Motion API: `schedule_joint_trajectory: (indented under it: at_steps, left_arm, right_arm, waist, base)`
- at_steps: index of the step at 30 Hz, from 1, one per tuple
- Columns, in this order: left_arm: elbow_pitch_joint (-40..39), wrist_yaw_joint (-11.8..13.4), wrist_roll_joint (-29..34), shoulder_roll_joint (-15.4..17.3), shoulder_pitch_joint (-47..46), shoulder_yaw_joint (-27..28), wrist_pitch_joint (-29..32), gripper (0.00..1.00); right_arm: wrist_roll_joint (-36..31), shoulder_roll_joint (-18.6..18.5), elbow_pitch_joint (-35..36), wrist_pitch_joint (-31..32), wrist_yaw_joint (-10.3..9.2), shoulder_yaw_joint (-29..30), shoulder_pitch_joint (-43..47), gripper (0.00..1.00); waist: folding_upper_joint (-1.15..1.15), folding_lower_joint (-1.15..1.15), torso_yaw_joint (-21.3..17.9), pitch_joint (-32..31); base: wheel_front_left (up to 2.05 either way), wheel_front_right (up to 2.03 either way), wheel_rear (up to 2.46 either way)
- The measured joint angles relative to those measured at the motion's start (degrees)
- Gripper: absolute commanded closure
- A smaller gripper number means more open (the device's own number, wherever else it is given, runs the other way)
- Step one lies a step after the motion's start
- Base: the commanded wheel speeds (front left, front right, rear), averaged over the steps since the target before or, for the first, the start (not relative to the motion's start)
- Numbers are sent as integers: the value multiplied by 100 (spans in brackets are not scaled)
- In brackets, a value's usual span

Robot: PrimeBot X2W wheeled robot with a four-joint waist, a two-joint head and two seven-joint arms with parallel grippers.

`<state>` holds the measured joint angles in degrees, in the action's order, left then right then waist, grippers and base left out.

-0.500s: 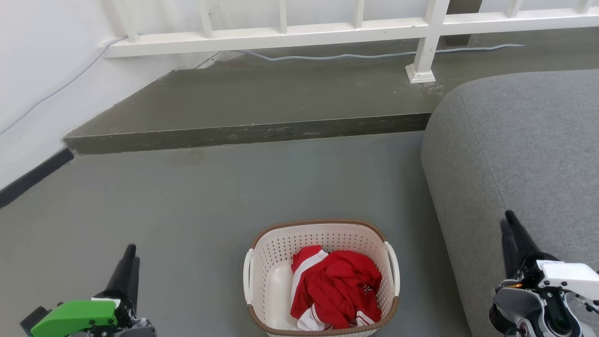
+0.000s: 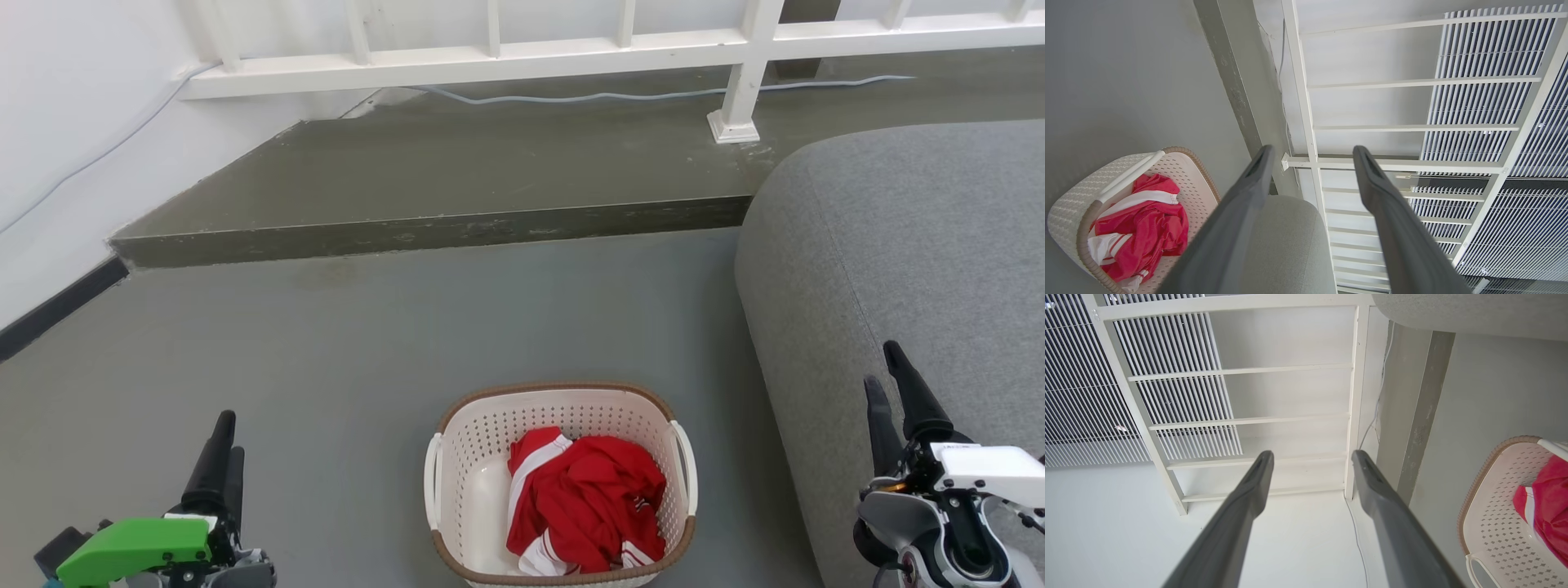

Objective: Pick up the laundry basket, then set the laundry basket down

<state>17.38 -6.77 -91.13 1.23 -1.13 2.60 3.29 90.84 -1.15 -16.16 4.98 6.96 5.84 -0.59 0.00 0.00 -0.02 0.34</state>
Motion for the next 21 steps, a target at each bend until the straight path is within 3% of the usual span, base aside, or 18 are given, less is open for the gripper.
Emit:
schedule_joint_trajectory:
  at_steps: [13,21]
  left_arm:
    - [-193,0,812,156,-6,-278,-293,0]
    - [-321,-1,1641,246,-23,-413,-444,0]
  right_arm:
    - [-471,-135,303,-360,0,-269,-13,0]
    - [-944,-319,468,-578,0,-554,-53,0]
  waist:
    - [0,0,-11,27]
    - [0,0,-22,38]
  base:
    - [0,0,0]
    - [0,0,0]
